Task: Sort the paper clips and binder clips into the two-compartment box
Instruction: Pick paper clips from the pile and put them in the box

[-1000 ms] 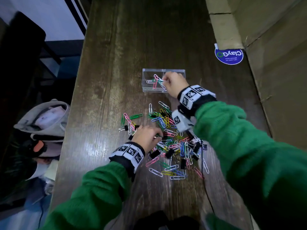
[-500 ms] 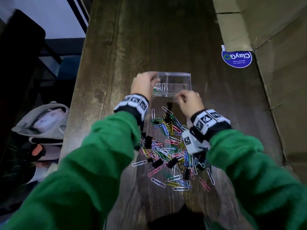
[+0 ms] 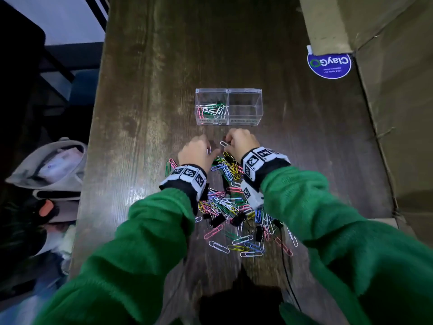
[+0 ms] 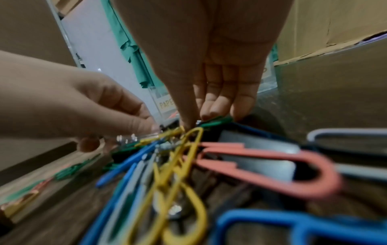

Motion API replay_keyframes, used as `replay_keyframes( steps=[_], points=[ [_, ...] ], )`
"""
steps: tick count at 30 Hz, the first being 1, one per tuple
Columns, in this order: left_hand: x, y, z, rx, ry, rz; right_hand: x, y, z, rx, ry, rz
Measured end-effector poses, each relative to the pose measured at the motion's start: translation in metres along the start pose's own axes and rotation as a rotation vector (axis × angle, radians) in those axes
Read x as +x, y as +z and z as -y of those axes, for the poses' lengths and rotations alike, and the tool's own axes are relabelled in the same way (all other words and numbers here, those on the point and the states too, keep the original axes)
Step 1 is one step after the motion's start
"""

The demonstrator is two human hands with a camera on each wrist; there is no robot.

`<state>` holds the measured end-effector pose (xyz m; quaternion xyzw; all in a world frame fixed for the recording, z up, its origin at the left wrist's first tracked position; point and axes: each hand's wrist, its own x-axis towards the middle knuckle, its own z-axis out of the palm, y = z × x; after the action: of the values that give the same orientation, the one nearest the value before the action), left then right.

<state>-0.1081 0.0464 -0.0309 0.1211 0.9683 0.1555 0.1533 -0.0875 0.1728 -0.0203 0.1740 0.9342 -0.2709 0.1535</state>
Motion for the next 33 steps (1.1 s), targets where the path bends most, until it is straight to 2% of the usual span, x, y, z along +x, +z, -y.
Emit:
replay_keyframes(
  steps=[6, 11, 13, 18, 21, 24, 27, 30, 33],
  points=[
    [0.007, 0.001, 0.005, -0.032, -0.001, 0.112, -0.007, -0.004, -0.007, 0.042, 0.078, 0.031],
    [0.003, -0.001, 0.013, -0.062, 0.038, 0.101, -0.02, -0.021, -0.033, 0.204, 0.177, -0.151],
    [0.001, -0.003, 0.015, -0.042, 0.041, 0.077, -0.025, -0.025, -0.042, 0.216, 0.188, -0.174],
    [-0.011, -0.014, 0.01, -0.084, 0.123, -0.057, -0.04, -0.018, -0.041, 0.071, 0.218, 0.003],
    [-0.019, -0.015, 0.002, -0.151, 0.169, 0.05, -0.041, -0.008, -0.032, -0.017, 0.227, 0.031],
    [-0.021, -0.011, -0.003, -0.013, 0.232, 0.184, -0.04, -0.002, -0.019, -0.029, 0.248, 0.026],
    [-0.018, -0.007, 0.001, 0.079, 0.249, 0.18, -0.039, 0.0, -0.013, 0.004, 0.249, 0.083],
    [-0.016, -0.009, 0.01, 0.031, 0.179, 0.185, -0.042, 0.0, -0.018, 0.044, 0.25, 0.123],
    [-0.015, -0.016, 0.02, -0.02, 0.164, 0.155, -0.05, -0.003, -0.026, 0.042, 0.26, 0.101]
  ],
)
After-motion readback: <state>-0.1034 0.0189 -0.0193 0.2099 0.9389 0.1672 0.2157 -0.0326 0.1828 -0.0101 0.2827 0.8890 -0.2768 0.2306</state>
